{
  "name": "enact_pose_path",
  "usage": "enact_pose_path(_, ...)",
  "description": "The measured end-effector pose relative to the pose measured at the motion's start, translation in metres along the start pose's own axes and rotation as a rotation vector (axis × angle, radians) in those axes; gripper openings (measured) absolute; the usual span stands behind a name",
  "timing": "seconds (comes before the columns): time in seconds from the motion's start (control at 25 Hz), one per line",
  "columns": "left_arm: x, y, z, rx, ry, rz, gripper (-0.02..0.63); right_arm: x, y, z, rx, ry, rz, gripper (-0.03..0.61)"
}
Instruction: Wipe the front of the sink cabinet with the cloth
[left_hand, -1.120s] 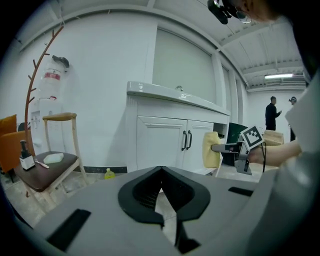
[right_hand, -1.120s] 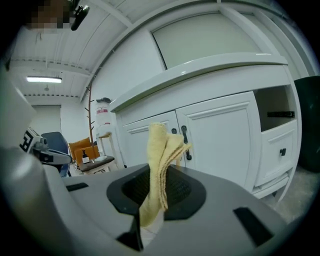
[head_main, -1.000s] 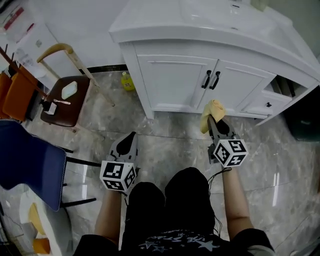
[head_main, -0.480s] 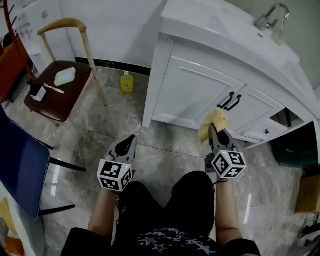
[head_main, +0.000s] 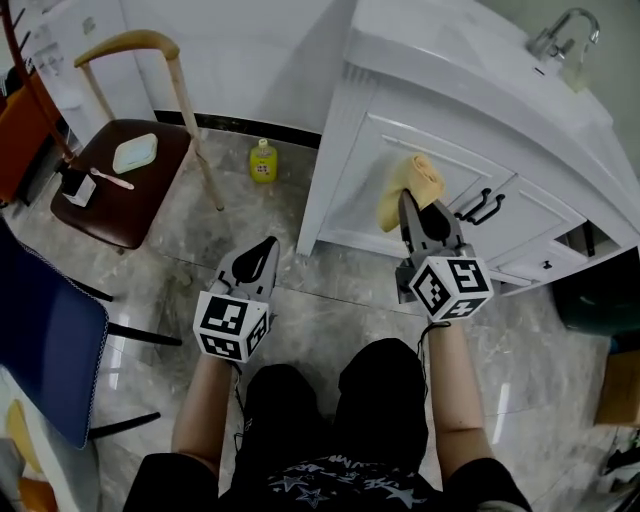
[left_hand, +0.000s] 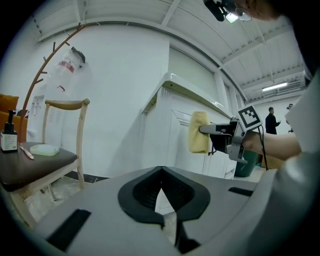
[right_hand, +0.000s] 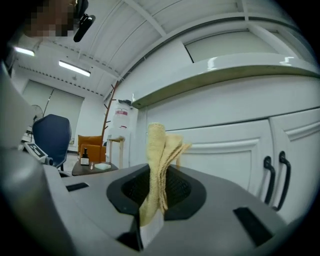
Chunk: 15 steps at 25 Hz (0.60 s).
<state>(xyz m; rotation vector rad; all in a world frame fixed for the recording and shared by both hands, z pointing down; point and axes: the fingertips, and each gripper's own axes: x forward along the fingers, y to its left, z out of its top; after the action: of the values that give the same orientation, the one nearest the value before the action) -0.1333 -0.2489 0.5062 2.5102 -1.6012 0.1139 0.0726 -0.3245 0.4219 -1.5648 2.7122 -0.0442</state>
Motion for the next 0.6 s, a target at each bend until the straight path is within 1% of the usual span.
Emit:
enact_pose_path(0.12,-0.002,0.0,0.006,-0.007,-0.011,0.017,0.016,0.02,0.019,0.011,-0.01,0.002,0.06,0.061)
enact_pose_path(0.24,-0.002,-0.002,0.018,0.002,-0.019,0.016,0.016,0.04,0.032,0.016,-0.048,0.026,0.09,0.061)
enact_pose_path(0.4,-0.001,-0.007,0.035,0.022,-0.035,0.0,0.017,0.058,0.036,0.016,-0.07,0.064,0.088,0.063)
enact_pose_path(0.6,0.001,-0.014,0.049,0.049,-0.039,-0.013,0.017,0.065,0.025,0.018,-0.065,0.08,0.067,0.063)
